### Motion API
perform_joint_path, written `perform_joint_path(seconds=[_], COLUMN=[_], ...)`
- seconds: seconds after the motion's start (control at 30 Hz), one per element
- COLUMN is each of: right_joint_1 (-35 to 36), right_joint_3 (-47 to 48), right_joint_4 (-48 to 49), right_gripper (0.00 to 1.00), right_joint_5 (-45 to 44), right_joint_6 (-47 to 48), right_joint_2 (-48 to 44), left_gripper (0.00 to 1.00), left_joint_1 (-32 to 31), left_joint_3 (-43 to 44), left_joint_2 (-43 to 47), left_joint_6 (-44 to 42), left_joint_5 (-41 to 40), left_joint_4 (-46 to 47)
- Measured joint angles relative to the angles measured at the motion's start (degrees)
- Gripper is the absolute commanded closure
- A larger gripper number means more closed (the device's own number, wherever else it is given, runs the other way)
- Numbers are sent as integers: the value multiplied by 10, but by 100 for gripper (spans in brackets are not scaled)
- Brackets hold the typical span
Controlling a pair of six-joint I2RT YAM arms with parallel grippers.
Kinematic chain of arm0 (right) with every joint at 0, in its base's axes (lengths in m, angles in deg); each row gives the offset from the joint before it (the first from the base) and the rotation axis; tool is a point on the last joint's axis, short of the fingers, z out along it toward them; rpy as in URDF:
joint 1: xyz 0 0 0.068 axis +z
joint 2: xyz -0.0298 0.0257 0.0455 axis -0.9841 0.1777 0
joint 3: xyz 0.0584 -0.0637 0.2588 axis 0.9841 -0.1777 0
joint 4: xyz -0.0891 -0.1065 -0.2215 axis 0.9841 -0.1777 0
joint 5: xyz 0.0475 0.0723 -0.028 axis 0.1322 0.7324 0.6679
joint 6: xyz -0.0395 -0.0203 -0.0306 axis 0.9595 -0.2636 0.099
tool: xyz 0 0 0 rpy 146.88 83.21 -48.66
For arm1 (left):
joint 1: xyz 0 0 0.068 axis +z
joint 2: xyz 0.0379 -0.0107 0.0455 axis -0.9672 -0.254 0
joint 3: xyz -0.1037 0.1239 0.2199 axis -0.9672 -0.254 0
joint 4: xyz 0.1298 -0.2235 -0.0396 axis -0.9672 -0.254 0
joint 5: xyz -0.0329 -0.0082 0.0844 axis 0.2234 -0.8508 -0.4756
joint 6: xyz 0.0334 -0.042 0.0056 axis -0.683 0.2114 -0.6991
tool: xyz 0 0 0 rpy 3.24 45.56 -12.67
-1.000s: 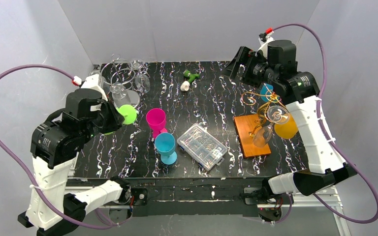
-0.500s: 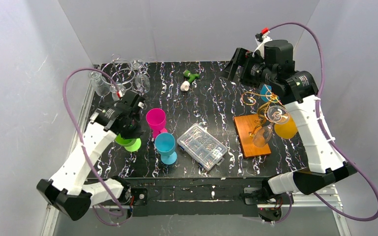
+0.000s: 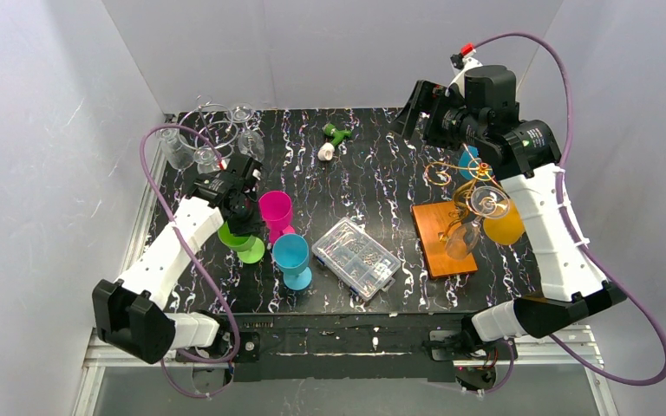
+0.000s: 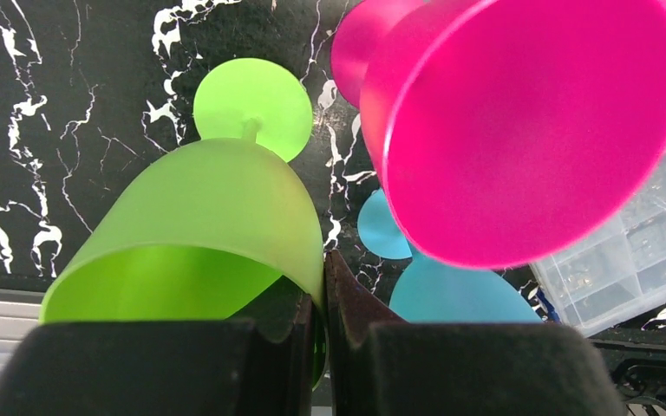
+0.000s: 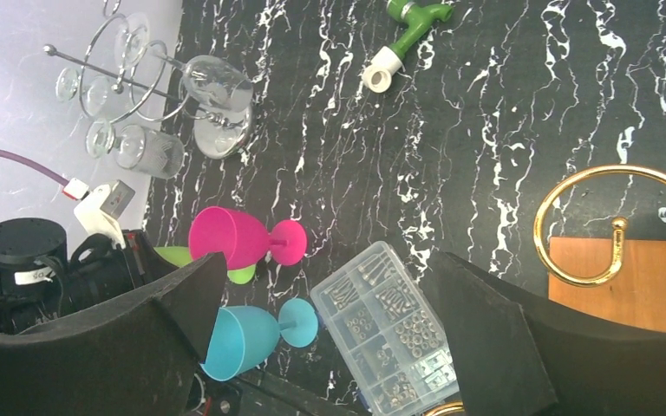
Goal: Take the wine glass off the wine glass rack
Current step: Place the wine glass at the center of the board.
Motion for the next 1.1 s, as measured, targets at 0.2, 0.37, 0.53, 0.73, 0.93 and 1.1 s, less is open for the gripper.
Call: perform_joint_path(seconds=[0.2,0.37,0.53,0.73,0.93,1.1], right_joint_1=[0,0,0,0,0,0], right_joint_3=[0,0,-4,-13,16,85], right_joint_4=[-9,-13,-12,-13,-27,-53], right_gripper=[2,2,2,2,2,2], right_joint_5=[-17,-22,-21,-22,-39,-101], right_joint_6=[4,5,8,13,15,20], right_joint_2=[5,21,25,23,23,22], left_gripper=[100,100,89,62,53,45], left_joint_1=[18,18,18,18,18,18], left_joint_3=[-11,-11,-11,-11,31,92], left_joint_2=[-27,-37,-37,-39,-40,-39], left_joint_6=[-7,-10,-13,-20,-33,-49], left_joint_5=[19,23,23,22,21,22], left_joint_4=[18,25,25,24,6,0])
